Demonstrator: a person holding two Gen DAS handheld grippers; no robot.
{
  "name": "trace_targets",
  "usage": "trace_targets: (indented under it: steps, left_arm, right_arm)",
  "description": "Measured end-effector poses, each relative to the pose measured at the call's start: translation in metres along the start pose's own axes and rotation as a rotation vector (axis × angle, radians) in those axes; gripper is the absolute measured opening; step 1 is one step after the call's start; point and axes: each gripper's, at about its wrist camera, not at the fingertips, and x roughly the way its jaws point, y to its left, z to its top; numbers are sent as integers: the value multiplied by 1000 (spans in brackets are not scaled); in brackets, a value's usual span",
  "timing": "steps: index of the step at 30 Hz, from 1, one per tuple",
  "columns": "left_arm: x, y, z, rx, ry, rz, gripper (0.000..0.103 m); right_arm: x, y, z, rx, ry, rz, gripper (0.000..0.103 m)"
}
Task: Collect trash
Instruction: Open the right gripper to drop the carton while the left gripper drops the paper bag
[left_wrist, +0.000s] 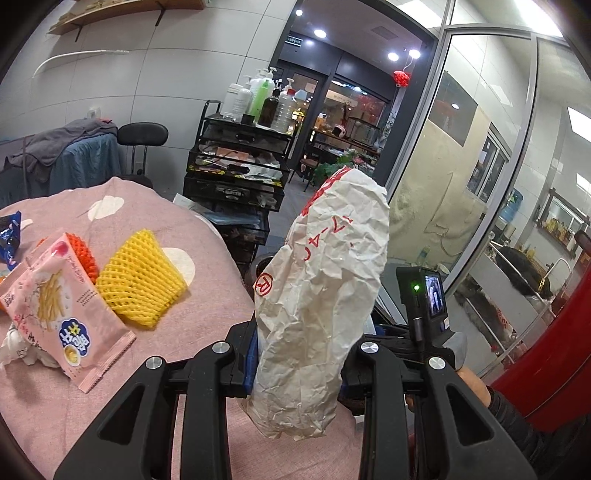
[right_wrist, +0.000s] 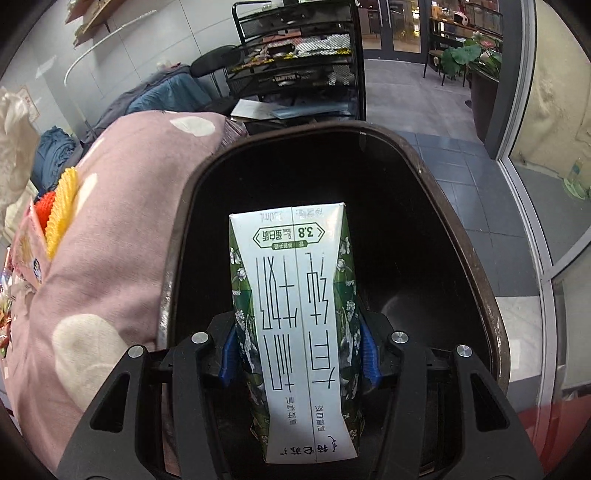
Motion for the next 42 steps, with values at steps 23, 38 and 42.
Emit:
trace_targets:
  steps: [23, 38, 42]
  left_arm:
    - [49, -33, 10, 37, 91, -65, 31]
    - [104, -61, 10, 97, 224, -36, 31]
    - [112, -64, 6, 118, 255, -20, 31]
  right_arm:
    - [-86, -25, -24, 137, -348, -64, 85]
    - [-132, -56, -35, 249, -493, -141, 90]
    - [-134, -59, -36, 262, -490, -143, 90]
